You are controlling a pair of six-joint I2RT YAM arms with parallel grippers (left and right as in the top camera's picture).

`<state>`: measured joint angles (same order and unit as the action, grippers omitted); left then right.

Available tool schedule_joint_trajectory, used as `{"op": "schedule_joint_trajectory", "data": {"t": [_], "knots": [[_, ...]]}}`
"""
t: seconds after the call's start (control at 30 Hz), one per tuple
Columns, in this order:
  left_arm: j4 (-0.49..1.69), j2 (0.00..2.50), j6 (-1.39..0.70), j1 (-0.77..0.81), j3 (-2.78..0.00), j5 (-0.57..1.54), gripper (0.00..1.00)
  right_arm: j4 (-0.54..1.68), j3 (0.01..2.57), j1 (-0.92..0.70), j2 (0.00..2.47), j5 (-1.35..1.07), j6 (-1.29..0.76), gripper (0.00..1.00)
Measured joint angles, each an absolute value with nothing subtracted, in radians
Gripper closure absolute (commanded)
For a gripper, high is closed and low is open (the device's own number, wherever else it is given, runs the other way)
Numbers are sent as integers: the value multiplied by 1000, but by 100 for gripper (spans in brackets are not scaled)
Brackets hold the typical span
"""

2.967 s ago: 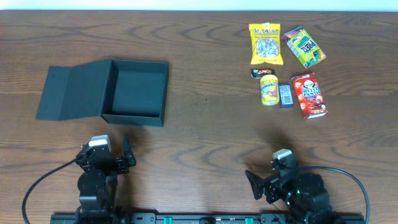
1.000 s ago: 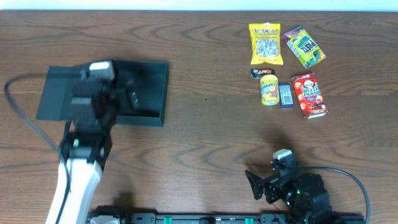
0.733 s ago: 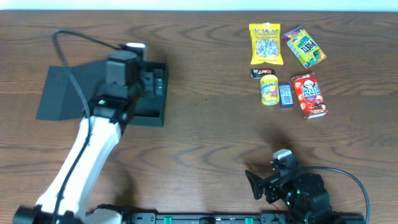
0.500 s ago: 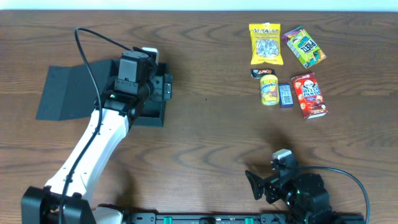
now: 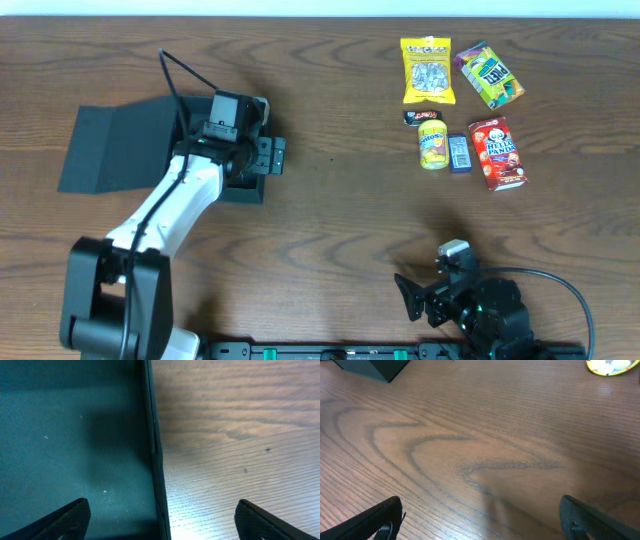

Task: Pack container
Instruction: 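Reach the left gripper to the box lid edge and grasp it, then swing the lid upward and back with the left gripper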

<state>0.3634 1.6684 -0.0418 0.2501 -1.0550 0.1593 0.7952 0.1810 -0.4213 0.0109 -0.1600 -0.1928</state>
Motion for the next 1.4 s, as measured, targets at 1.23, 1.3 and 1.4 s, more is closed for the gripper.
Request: {"op": "schedule_joint_trajectory", "data": {"t": [1.23, 1.3, 1.4], "knots": [[498, 1748, 482, 546, -1110, 131, 95, 795, 181, -421, 11, -160, -193, 1], [522, 1748, 580, 576, -1110, 148, 95, 795, 181, -421, 11, -160, -193, 1], [562, 1748, 709, 612, -1110, 160, 95, 795, 181, -421, 11, -160, -193, 1]]}}
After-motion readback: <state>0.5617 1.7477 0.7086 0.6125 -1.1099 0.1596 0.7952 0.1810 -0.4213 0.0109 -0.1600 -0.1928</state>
